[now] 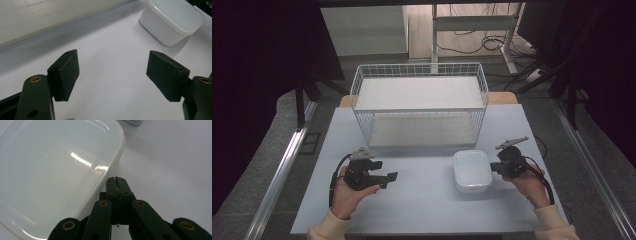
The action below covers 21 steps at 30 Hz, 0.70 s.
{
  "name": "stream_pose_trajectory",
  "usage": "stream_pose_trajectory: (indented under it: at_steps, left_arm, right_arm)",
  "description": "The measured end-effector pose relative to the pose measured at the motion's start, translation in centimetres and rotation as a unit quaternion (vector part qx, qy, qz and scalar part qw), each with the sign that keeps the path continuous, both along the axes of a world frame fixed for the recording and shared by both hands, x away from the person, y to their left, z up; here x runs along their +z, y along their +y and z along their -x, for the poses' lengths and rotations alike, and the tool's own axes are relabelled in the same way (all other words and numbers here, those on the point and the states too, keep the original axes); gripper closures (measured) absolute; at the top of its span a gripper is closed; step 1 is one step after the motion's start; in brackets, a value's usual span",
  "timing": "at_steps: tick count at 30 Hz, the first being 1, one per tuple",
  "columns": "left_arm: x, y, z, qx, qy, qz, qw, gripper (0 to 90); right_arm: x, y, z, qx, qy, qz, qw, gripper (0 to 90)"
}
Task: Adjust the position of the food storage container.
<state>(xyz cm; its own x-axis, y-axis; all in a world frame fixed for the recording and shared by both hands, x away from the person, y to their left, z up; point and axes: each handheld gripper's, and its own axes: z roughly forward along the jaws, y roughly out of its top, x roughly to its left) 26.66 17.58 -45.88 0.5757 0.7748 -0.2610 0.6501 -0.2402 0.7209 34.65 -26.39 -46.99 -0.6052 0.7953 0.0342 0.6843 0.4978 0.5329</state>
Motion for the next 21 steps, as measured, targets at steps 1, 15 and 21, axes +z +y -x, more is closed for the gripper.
stream_pose_trajectory:
  at_steps: [1,15,21]
  left_arm:
    - [0.0,0.0,0.0,0.000,0.001,0.001,1.0000,25.9]
    - [-0.1,0.1,-0.1,0.002,0.002,-0.001,1.0000,25.9]
    - [0.0,0.1,-0.1,0.002,0.002,-0.001,1.0000,26.4]
  right_arm:
    - [-0.1,0.2,0.0,0.003,0.001,0.000,1.0000,89.7]
    - [-0.2,3.0,1.2,0.052,-0.003,0.004,0.9986,89.7]
    - [-0.4,4.8,2.0,0.079,-0.005,0.005,0.9968,89.6]
